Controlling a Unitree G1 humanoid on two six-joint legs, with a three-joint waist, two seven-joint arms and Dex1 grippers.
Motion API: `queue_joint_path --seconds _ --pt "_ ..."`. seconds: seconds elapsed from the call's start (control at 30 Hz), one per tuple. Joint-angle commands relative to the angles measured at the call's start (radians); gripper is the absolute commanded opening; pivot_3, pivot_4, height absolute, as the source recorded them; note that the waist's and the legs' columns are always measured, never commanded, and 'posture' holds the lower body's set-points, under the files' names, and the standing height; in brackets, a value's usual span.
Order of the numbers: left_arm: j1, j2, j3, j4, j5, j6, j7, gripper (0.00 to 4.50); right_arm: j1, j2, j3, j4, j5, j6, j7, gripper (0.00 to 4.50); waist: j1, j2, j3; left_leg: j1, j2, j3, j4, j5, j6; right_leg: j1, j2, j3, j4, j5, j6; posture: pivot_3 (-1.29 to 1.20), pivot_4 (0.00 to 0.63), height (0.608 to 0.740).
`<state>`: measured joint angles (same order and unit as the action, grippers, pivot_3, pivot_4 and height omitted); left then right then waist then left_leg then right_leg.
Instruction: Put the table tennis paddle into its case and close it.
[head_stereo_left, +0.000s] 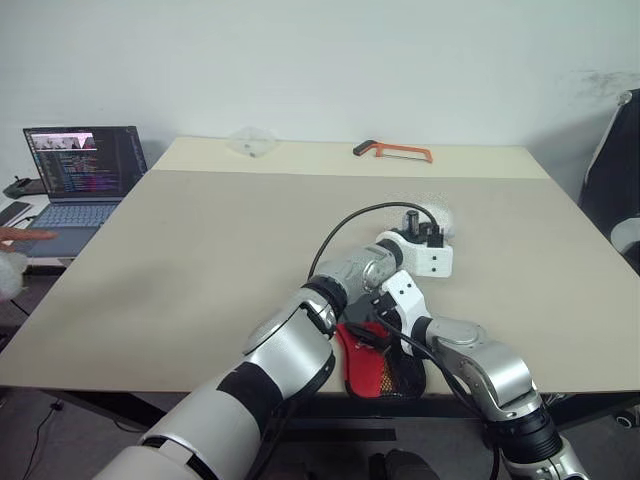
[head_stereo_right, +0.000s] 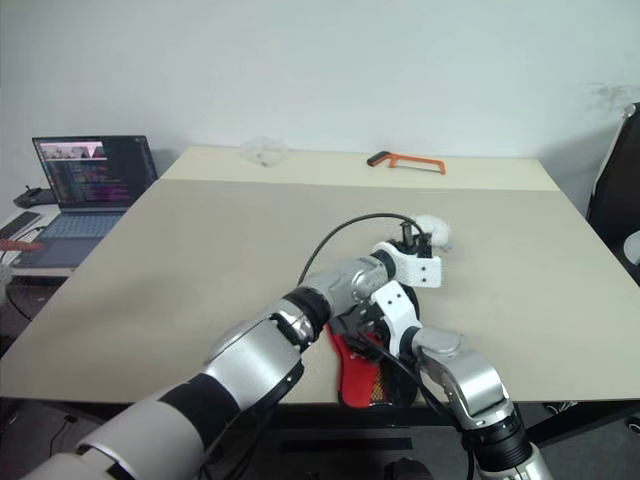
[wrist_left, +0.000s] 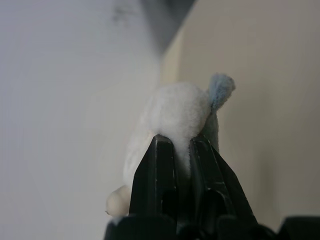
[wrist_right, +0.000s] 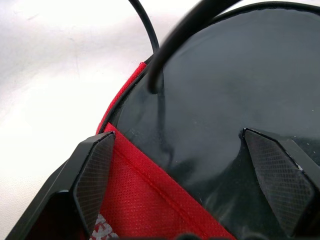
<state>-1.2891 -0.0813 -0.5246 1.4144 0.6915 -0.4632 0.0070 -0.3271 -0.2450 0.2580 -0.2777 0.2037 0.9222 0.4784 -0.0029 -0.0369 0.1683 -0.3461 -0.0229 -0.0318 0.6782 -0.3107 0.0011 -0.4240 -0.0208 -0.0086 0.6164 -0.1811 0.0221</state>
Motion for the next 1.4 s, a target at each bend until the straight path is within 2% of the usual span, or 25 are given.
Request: queue_joint_path --seconds 0.03,0.3,0.33,0.37,0.57,0.77,0.9,1.07,1.13,1.23,1.4 --pt "0.004 0.018 0.054 -0.037 -0.073 -0.033 -0.191 0.99 0.058 -0.012 0.04 0.12 0.011 0.093 0.008 4.5 0.0 0.001 -0.001 0.0 0.0 0.0 0.0 0.0 0.0 0.0 0.0 0.0 0.0 0.0 0.0 0.0 0.15 0.74" --pt "0.015 0.055 0.178 -0.057 -0.225 -0.027 -0.539 3.99 0.04 -0.017 0.046 0.157 0.008 0.072 0.012 4.5 -0.001 0.002 -0.003 0.001 0.0 -0.007 0.0 0.0 0.0 0.003 0.0 -0.003 -0.002 0.0 0.0 0.0 0.15 0.74" --pt "0.013 0.06 0.199 -0.061 -0.25 -0.023 -0.578 4.33 0.037 -0.017 0.047 0.161 0.007 0.07 0.013 4.5 -0.003 0.002 -0.003 0.001 0.0 -0.007 0.0 0.0 0.0 0.003 0.0 -0.003 -0.002 0.0 0.0 0.0 0.15 0.74" --pt "0.011 0.064 0.218 -0.065 -0.271 -0.019 -0.61 4.48 0.035 -0.018 0.048 0.163 0.007 0.068 0.014 4.5 -0.006 0.003 -0.003 0.001 0.0 -0.007 0.0 0.0 0.0 0.003 0.0 -0.003 -0.002 0.0 0.0 0.0 0.15 0.74" --pt "-0.022 0.115 0.288 -0.103 -0.348 -0.017 -0.718 4.48 0.022 -0.036 0.058 0.18 -0.001 0.05 0.035 4.5 -0.01 0.004 -0.005 0.001 0.001 -0.008 0.0 0.0 0.0 0.004 0.001 -0.003 -0.002 0.0 0.0 0.0 0.15 0.74" --pt "-0.037 0.224 0.364 -0.16 -0.463 0.002 -0.936 4.48 0.005 -0.081 0.07 0.154 0.014 0.041 0.091 4.5 -0.016 0.007 -0.007 0.0 0.0 -0.01 0.0 0.0 0.001 0.004 0.001 -0.004 -0.002 0.0 0.0 0.0 0.15 0.74" --pt "-0.012 0.373 0.445 -0.2 -0.539 -0.009 -0.976 4.48 -0.018 -0.106 0.049 0.102 0.038 0.059 0.121 4.5 -0.023 0.007 -0.006 -0.001 0.0 -0.01 0.0 0.0 0.001 0.003 0.001 -0.004 -0.004 0.0 0.0 0.0 0.15 0.74" --pt "0.039 0.441 0.509 -0.271 -0.651 0.07 -1.118 4.48 -0.033 -0.127 0.012 0.051 0.093 0.056 0.162 4.5 -0.018 0.008 -0.006 -0.002 0.0 -0.012 0.0 0.0 0.002 0.003 0.001 -0.005 -0.004 0.0 -0.001 0.0 0.15 0.74" --pt "0.068 0.457 0.56 -0.336 -0.744 0.195 -1.213 4.48 -0.046 -0.135 -0.016 0.008 0.133 0.068 0.187 4.5 -0.014 0.008 -0.006 -0.002 -0.001 -0.012 0.0 -0.001 0.002 0.003 0.0 -0.005 -0.004 0.0 -0.001 0.0 0.15 0.74" --pt "0.16 0.497 0.616 -0.527 -0.893 0.47 -1.352 4.48 -0.072 -0.191 -0.072 -0.083 0.201 0.092 0.24 4.5 -0.018 0.009 -0.002 -0.004 -0.002 -0.012 0.0 -0.001 0.002 0.001 0.0 -0.005 -0.004 0.0 -0.001 0.0 0.15 0.74" --pt "0.365 0.53 0.596 -0.848 -0.964 0.682 -1.334 4.48 -0.118 -0.356 -0.138 -0.207 0.279 0.097 0.343 4.5 -0.024 0.011 0.001 -0.018 -0.001 -0.012 0.001 0.0 0.002 -0.014 0.0 -0.003 -0.002 0.002 -0.004 0.0 0.15 0.74"
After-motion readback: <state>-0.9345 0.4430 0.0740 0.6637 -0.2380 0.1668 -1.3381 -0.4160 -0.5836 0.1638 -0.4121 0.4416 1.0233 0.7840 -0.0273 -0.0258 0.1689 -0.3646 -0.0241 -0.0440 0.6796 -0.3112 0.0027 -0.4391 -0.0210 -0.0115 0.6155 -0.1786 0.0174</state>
